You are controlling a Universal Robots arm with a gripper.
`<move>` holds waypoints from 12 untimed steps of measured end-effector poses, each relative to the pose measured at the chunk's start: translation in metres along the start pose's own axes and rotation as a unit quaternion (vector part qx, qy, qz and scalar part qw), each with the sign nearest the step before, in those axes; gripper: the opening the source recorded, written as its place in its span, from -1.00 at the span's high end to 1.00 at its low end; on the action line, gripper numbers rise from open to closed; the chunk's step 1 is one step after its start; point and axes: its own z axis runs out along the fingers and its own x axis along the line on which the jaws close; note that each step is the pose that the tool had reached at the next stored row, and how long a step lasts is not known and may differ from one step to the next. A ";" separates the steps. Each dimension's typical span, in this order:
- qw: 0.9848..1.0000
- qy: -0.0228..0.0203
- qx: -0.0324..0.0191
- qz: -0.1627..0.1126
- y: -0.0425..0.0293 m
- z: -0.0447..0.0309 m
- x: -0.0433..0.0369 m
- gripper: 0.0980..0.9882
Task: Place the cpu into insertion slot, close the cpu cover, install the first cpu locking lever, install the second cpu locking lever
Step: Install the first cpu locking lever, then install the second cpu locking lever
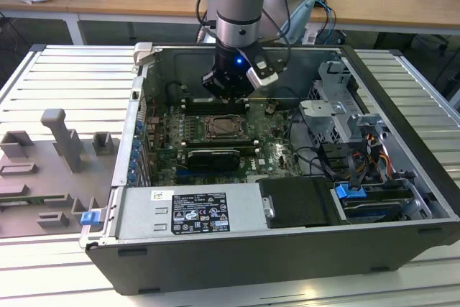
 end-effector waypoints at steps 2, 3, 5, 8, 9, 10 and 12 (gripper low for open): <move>1.000 0.000 0.000 0.000 -0.0009 -0.0001 0.0001 0.98; 1.000 0.000 0.000 0.000 -0.0013 -0.0001 0.0001 0.98; 1.000 0.000 0.000 0.000 -0.0021 -0.0001 0.0001 0.98; 1.000 0.000 0.000 0.000 -0.0029 -0.0002 0.0002 0.98; 1.000 0.000 0.000 0.000 -0.0032 -0.0002 0.0002 0.98; 1.000 0.000 0.000 0.000 -0.0034 -0.0002 0.0003 0.98; 1.000 0.000 0.000 0.000 -0.0043 -0.0003 0.0003 0.98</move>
